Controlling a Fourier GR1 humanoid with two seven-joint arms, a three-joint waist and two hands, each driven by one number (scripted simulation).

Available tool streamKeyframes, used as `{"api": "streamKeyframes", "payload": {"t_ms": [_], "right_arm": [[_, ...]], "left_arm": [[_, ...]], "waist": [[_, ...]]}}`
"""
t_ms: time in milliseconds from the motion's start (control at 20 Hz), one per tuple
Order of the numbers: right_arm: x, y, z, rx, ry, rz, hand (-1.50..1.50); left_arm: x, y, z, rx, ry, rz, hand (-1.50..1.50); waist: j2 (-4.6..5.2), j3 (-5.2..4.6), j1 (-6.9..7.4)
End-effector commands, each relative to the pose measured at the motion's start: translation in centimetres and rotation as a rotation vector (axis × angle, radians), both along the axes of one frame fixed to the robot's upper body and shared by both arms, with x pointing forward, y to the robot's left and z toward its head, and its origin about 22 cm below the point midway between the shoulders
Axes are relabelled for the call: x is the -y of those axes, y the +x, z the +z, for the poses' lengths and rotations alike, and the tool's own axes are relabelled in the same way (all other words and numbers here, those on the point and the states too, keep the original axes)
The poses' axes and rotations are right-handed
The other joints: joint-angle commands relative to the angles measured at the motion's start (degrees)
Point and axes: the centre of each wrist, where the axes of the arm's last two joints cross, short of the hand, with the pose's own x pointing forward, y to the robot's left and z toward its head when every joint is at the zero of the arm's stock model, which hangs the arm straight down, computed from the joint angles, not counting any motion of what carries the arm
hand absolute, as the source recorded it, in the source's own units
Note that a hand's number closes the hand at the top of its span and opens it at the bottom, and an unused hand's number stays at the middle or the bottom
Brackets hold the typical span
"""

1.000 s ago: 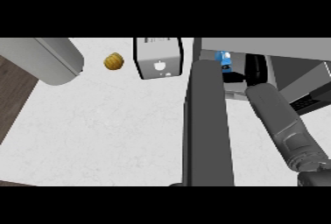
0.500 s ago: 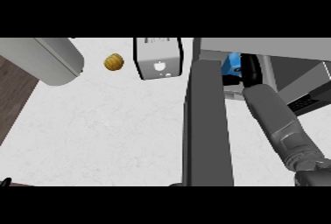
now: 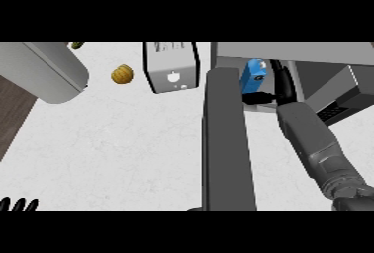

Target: Pick up the milk, place it into the microwave and close the microwave

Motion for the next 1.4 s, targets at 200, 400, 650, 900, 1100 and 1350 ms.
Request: {"api": "streamKeyframes", "payload": {"t_ms": [200, 400, 650, 900, 1100, 1350], "right_arm": [[-0.5, -2.0, -3.2, -0.035, 0.111, 0.085, -1.50], [2.5, -3.9, -5.1, -0.048, 0.141, 0.120, -1.50], [0.0, -5.5, -7.2, -0.068, 0.194, 0.188, -1.50], [1.1, -8.7, -10.0, -0.100, 0.225, 0.175, -1.50], [0.8, -11.3, -11.7, -0.095, 0.326, 0.241, -1.50], [3.5, -14.7, -12.0, -0.060, 0.311, 0.216, -1.50]], "left_arm": [[2.3, -0.2, 0.3, 0.009, 0.025, -0.067, -1.50], [4.3, 0.7, 0.9, 0.013, 0.040, -0.080, -1.50], [5.7, 3.4, 1.0, -0.003, 0.067, -0.119, -1.50], [9.4, 4.9, 2.3, -0.029, 0.046, -0.175, -1.50], [8.7, 5.9, 0.7, -0.079, 0.091, -0.277, 1.50], [11.0, 8.0, 0.0, -0.095, 0.162, -0.303, 1.50]], "waist": [[-0.99, -0.11, -1.81], [-1.73, -0.19, -3.85], [-2.39, -0.30, -5.73], [-2.23, -0.28, -5.74], [-2.60, -0.38, -7.02], [-2.72, -0.44, -7.64]]}}
